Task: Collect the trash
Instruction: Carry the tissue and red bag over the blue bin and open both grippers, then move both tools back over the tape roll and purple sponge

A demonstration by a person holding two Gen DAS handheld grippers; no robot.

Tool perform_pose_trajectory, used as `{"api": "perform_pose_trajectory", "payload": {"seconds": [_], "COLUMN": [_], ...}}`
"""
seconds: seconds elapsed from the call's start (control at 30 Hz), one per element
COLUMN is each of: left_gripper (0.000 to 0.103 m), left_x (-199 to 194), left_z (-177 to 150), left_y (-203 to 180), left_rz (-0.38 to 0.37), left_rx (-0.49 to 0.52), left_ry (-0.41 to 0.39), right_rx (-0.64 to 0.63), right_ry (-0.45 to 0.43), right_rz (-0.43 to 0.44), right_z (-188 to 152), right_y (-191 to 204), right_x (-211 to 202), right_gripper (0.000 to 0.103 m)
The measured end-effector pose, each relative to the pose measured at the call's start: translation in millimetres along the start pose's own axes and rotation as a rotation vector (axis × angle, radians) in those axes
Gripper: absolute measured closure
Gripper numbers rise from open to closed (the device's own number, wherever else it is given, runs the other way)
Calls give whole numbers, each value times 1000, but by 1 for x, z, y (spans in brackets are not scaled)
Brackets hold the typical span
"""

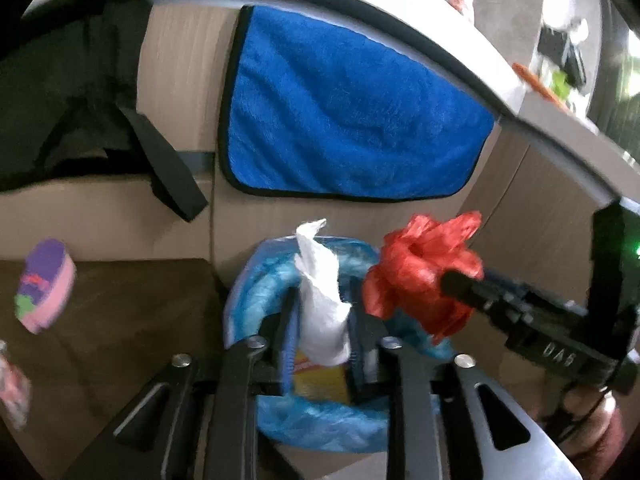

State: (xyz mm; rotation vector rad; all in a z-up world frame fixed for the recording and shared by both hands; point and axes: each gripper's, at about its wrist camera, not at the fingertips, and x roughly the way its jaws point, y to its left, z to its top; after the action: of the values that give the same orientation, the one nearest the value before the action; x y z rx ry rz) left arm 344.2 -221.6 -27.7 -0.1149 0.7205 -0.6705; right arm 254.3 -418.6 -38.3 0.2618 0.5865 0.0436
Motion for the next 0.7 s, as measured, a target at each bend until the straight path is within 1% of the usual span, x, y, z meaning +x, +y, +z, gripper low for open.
{"api": "perform_pose_trajectory", "payload": {"seconds": [0.03, 0.07, 0.1, 0.17, 0.23, 0.33, 0.43, 0.53, 0.63, 0.7], "left_gripper": [49, 37, 36, 36, 36, 36, 36, 36, 36, 36], "left_x": [1, 1, -1, -3, -7, -20, -41, -69, -101, -122], "left_z": [1, 1, 1, 2, 5, 8, 3, -10, -25, -34], "left_y": [4, 6, 10, 15, 20, 33, 49, 75, 104, 125], "left_rz": [-19, -25, -27, -13, -7, 32, 109, 197, 287, 343], "left_rx": [-18, -26, -34, -42, -59, -74, -64, -69, -85, -113], "left_ry": [-1, -5, -15, -19, -23, -39, -54, -63, -78, -92], "right_rx": [2, 7, 11, 20, 34, 46, 36, 7, -16, -33], "right_ry": [6, 7, 5, 3, 7, 8, 0, -12, -22, -27], "right_rz": [5, 0, -7, -28, -24, -32, -27, -34, -14, 11], "right_z": [0, -1, -1, -2, -3, -5, -6, -3, -2, -2], "right_y": [0, 0, 0, -1, -4, -5, 1, 13, 29, 43], "right_x": [1, 3, 3, 3, 3, 1, -5, -9, -13, -14], "right_gripper": [47, 45, 42, 40, 40, 40, 39, 39, 40, 40]}}
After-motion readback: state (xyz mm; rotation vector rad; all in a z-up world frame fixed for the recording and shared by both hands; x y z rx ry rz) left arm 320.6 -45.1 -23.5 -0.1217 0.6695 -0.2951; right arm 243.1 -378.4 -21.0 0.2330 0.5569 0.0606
